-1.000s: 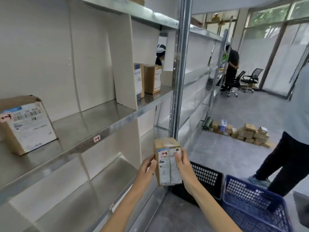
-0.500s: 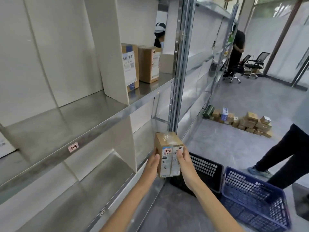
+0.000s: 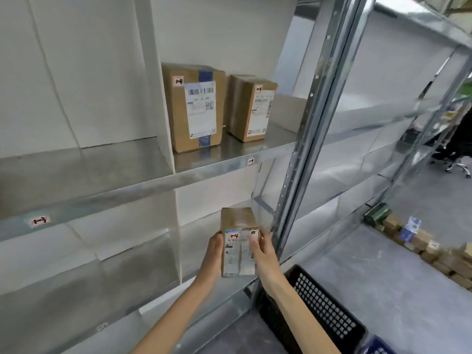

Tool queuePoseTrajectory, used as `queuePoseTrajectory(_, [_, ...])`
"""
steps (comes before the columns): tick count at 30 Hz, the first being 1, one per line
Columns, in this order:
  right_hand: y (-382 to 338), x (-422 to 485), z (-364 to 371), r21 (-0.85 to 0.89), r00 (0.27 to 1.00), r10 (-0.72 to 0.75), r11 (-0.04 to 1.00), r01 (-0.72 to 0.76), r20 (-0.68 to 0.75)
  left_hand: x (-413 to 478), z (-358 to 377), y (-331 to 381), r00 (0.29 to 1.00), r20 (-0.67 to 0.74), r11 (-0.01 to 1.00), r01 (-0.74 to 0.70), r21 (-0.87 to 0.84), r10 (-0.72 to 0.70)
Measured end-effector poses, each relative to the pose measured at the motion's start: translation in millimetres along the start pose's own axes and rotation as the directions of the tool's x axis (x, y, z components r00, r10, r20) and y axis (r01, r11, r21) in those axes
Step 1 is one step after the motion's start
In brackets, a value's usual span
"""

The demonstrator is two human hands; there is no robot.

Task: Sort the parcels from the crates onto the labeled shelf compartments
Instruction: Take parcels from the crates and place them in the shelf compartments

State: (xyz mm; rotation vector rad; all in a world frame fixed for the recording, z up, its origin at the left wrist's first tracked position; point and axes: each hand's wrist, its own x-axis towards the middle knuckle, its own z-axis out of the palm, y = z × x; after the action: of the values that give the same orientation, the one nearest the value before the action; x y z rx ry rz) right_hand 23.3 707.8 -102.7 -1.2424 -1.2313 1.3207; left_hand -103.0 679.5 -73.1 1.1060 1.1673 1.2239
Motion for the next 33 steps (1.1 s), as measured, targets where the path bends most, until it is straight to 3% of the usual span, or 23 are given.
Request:
queuePoseTrajectory(3, [4,19,-14,-0.036,0.997,0.003,0.999,-0.001,0.073,9,12,-11,0.986,-0.155,0.998,0.064,0.025,-0.059])
queuePoseTrajectory(7, [10,35,-21,-0.070,0.984,0.069,0.996,-0.058,0.166,19,16,-34,0.959,-0.236,0.983,0.173,0.058,-0.155])
queuePoseTrajectory(11, [17,61,-21,-0.088,0.967,0.106,0.992,-0.088,0.231,34,13,-49,0.929,-0.304,0.976,0.216,-0.022,-0.212])
queuePoseTrajectory(23, [22,143,6,-0.071,0.915,0.205,0.979,-0.192,0.348,114,-27,-78,0.893,-0.384,0.964,0.265,0.024,-0.236])
queuePoseTrajectory(29, [35,173,13,-0.048,0.883,0.267,0.962,-0.270,0.385,149,-42,-103,0.907,-0.343,0.958,0.280,0.060,-0.243])
queuePoseTrajectory(33, [49,184,18,-0.081,0.881,0.250,0.968,-0.238,0.402,141,-31,-93,0.873,-0.378,0.935,0.350,0.048,-0.308])
